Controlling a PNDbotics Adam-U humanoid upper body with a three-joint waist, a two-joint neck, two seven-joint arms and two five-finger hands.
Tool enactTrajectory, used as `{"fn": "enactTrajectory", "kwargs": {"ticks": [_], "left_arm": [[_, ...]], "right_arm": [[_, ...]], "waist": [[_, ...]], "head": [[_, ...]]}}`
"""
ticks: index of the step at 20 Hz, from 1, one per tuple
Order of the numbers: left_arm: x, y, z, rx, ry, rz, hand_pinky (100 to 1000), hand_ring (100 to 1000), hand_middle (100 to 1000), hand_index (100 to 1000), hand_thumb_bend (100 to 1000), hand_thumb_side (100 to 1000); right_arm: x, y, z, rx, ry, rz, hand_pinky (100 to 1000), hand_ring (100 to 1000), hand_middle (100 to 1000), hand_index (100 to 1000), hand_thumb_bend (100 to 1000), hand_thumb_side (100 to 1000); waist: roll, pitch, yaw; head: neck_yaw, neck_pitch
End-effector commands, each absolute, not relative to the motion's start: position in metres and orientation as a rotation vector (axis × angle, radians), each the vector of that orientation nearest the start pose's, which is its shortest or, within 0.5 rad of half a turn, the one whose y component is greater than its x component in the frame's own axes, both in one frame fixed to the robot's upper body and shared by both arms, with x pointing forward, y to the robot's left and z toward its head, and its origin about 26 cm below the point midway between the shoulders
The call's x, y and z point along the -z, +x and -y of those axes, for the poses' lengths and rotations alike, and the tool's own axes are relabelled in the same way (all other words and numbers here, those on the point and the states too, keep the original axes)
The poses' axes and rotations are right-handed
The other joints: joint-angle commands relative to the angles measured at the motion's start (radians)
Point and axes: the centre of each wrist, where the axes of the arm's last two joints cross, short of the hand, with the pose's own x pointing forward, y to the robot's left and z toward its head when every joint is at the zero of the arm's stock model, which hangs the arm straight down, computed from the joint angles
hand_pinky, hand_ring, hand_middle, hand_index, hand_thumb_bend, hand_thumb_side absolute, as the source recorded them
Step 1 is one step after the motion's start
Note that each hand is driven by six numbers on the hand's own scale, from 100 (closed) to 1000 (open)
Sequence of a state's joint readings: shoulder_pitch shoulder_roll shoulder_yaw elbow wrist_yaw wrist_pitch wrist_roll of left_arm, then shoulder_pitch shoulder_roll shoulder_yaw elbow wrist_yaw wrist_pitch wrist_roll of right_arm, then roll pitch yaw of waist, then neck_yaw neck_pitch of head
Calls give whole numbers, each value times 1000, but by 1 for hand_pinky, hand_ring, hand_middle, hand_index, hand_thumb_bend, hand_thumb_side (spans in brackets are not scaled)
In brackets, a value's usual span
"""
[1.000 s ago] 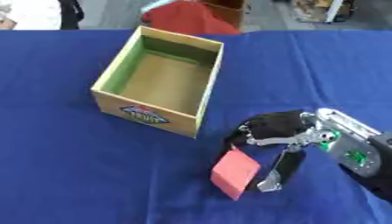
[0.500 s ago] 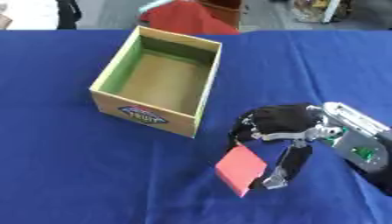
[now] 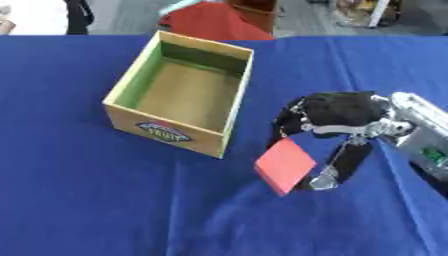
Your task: Pick up objects on the table and place them in the box.
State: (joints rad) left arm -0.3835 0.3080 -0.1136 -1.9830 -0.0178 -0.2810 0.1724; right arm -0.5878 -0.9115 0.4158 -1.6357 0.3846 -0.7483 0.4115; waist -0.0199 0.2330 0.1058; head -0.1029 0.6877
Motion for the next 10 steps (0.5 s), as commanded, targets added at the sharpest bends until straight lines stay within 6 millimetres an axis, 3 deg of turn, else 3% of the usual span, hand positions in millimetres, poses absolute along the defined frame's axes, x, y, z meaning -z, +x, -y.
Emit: {"fn": "enactTrajectory", "kwargs": {"ticks": [1,4,6,10], "left_arm": [[-218,304,-225,-405,-76,-3592,548,789,801,847,100,880],[-218,305,-225,-399,-76,-3592,548,789,801,847,100,882],[-217,304,-225,-398,-77,-3593,548,789,801,847,100,879],[-218,305,-224,-397,-72,-3594,549,789,802,847,100,879]], "right_arm": [[-250,360,299,2480,493,-2056,660,569,503,676,100,520],[-265,367,290,2424,579,-2072,503,473,544,671,100,538],[-271,375,286,2397,625,-2105,400,457,543,659,100,525],[-284,395,272,2333,668,-2209,313,450,536,651,100,527]], "waist": [[1,-22,0],[3,-25,2],[4,-26,3],[6,-28,5]], "head": [[4,-5],[3,-9],[1,-10],[-4,-8]]}}
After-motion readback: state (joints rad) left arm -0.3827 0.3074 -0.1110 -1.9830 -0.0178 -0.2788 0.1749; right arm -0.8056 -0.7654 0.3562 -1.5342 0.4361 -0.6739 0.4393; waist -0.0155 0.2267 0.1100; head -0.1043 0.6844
